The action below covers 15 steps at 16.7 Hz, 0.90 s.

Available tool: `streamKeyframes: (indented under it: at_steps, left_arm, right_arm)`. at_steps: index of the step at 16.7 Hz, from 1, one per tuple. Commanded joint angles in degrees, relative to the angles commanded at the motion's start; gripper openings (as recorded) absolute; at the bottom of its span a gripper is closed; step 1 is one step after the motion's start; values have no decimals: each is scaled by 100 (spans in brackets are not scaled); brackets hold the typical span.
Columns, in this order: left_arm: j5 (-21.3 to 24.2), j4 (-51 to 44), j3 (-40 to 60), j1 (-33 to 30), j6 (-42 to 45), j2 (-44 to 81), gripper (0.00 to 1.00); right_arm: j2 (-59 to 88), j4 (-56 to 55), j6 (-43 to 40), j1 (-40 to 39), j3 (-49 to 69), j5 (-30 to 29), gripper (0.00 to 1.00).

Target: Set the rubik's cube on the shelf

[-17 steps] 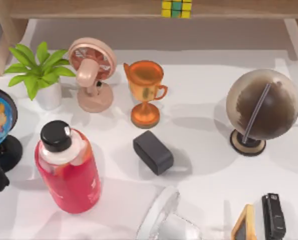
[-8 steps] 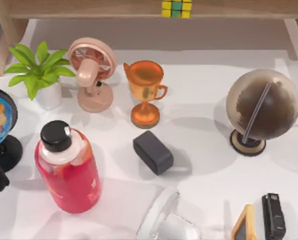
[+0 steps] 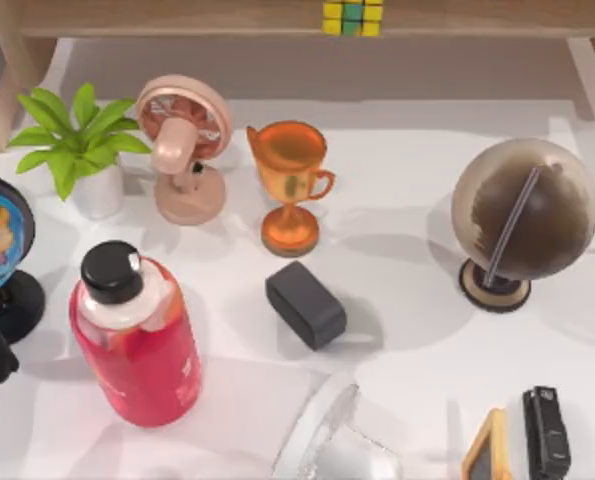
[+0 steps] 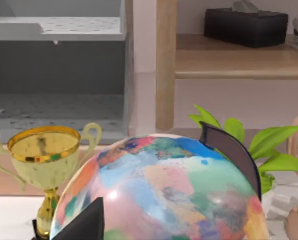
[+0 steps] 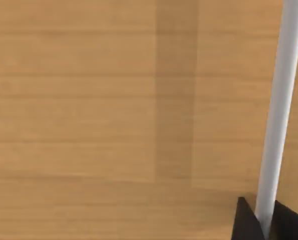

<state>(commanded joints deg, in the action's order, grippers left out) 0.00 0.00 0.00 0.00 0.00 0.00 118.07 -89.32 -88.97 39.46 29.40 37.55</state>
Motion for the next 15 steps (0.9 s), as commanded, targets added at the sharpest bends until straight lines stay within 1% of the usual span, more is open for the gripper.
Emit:
streamKeyframes:
  at_steps: [9,12,15]
  left_arm:
    - [0,0,0,0,0,0,100]
    - [0,0,0,0,0,0,100]
    - [0,0,0,0,0,0,100]
  right_arm:
    - [28,28,11,-4,14,-19,0]
    - [187,313,10,-244,373,-259,0]
    - [335,611,3,-470,1005,-492,0]
